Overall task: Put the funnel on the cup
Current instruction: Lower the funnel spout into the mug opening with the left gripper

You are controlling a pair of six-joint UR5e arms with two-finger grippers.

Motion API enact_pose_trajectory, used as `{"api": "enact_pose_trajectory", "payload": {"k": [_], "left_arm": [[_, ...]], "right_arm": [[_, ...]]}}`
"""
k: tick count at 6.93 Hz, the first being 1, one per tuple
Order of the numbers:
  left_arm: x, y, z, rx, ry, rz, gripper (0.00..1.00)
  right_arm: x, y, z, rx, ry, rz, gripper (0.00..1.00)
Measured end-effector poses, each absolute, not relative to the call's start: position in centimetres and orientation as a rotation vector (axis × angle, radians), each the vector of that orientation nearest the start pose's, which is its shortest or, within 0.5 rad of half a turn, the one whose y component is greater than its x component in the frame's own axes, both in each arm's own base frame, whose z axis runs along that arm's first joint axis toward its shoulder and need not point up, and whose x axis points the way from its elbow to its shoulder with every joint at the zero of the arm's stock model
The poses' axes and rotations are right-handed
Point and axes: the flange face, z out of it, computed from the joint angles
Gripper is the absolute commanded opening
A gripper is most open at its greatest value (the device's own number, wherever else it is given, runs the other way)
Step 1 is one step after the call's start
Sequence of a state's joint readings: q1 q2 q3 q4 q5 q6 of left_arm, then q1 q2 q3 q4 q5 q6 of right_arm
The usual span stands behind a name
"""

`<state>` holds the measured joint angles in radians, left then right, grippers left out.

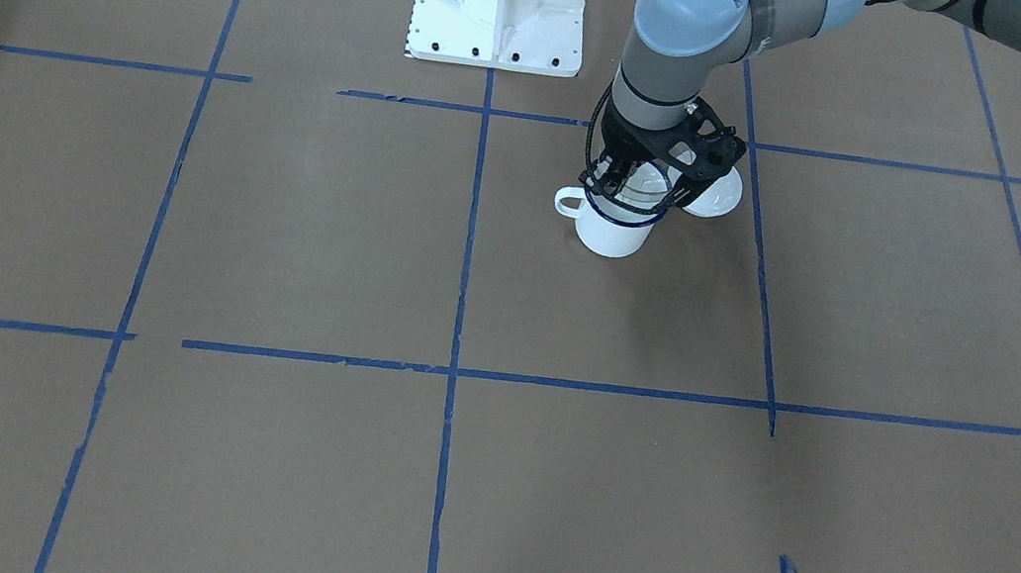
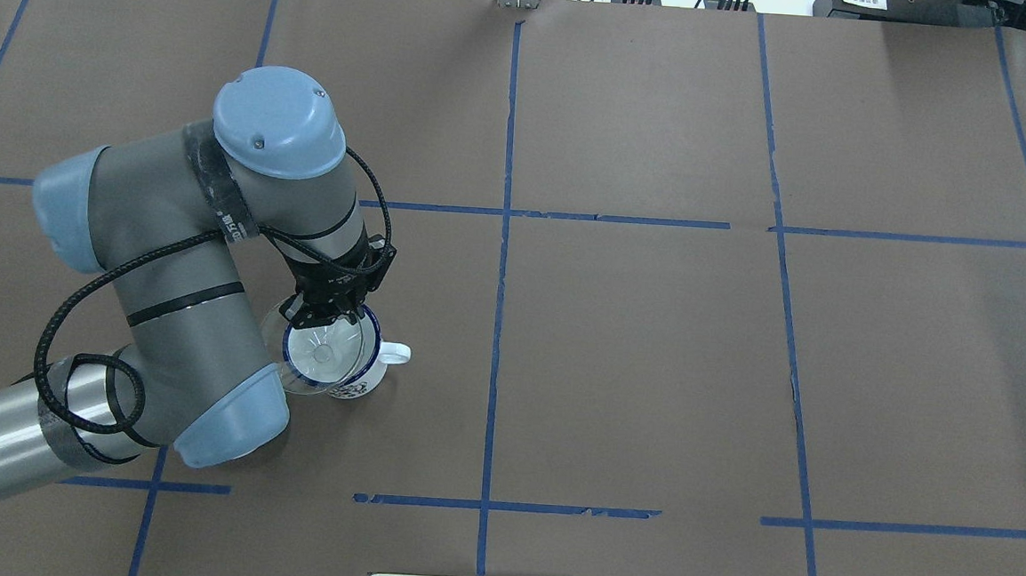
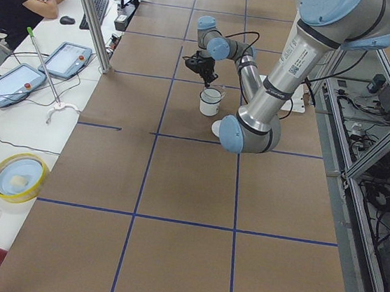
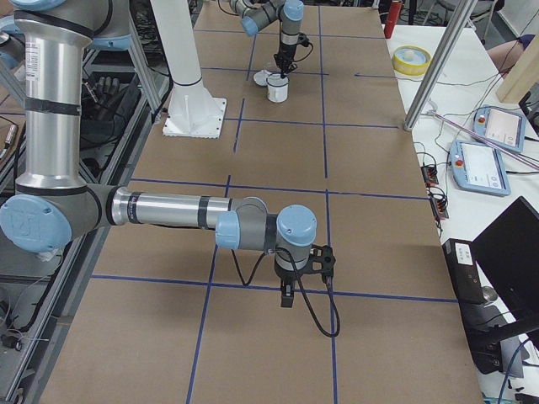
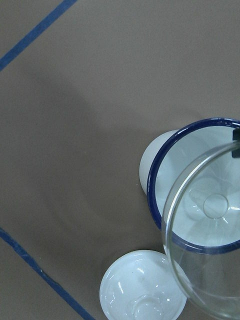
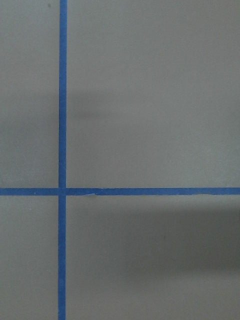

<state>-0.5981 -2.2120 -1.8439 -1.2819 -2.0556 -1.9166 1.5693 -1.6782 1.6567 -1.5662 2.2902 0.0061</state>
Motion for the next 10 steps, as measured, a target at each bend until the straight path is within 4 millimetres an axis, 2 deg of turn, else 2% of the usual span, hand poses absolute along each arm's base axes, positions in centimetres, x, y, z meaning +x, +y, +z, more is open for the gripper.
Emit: {"api": "enact_pose_trajectory", "payload": {"k": [10], "left_arm": [[47.72, -42.4, 19.87, -0.342, 0.704, -0.622, 0.0]], "right_arm": [[6.7, -44.51, 67.01, -0.019, -0.719, 0.01, 1.0]]}}
